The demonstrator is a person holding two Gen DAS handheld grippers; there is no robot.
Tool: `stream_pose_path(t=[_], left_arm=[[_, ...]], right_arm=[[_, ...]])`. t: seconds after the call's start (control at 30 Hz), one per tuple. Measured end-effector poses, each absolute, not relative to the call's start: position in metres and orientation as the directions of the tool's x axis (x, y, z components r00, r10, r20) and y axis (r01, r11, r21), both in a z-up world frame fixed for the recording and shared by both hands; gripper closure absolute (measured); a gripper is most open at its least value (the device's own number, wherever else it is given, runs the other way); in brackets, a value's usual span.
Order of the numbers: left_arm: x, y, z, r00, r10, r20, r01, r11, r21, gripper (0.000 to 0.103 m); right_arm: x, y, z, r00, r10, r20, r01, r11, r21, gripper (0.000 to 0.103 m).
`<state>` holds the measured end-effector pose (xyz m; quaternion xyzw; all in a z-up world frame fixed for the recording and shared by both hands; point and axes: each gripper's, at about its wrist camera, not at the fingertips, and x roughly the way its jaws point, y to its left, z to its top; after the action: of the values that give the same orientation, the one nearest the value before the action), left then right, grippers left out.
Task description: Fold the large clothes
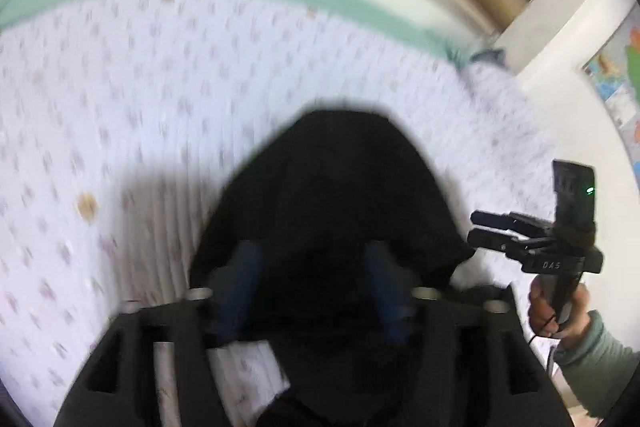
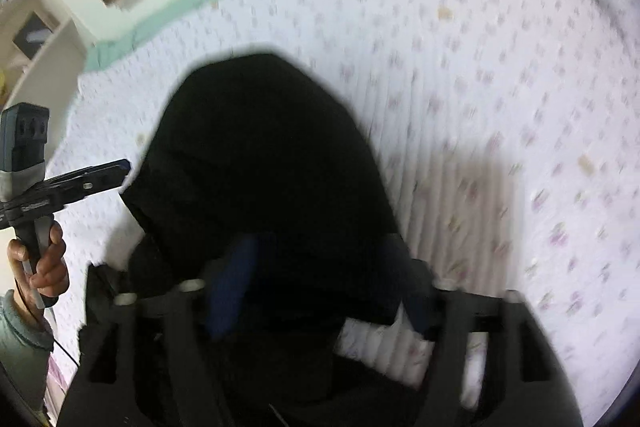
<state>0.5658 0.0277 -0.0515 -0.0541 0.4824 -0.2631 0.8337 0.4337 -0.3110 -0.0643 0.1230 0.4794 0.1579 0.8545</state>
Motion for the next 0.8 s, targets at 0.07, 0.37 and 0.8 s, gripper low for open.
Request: stream_pose_path(t=[0.07,0.37,0.8], left_arm=[[0.579,0.031,-0.041,0.414,-0.512,-0.753,0.387,0.848,-0.363,0.024],[0.652,0.047,-0.126,0.205,-0.591,-0.781,0.194,0.806,-0.559,0.025],[0.549,0.032,-0.043,0.328,-0.632,-0.703,0.455,0.757,-0.468,0.084]], right_arm=[[0.441,-0.319,-0.054,0.501,0.394,-0.77,-0.155,0.917,0.368,0.025],[0.513,-0.289,-0.093,0.378,0.423,-0.824,-0.147,0.906,0.397,0.025],[0.463,-0.27,-0.043,0.464,0.436,-0.771,-0.28,0.898,0.339,0.072]])
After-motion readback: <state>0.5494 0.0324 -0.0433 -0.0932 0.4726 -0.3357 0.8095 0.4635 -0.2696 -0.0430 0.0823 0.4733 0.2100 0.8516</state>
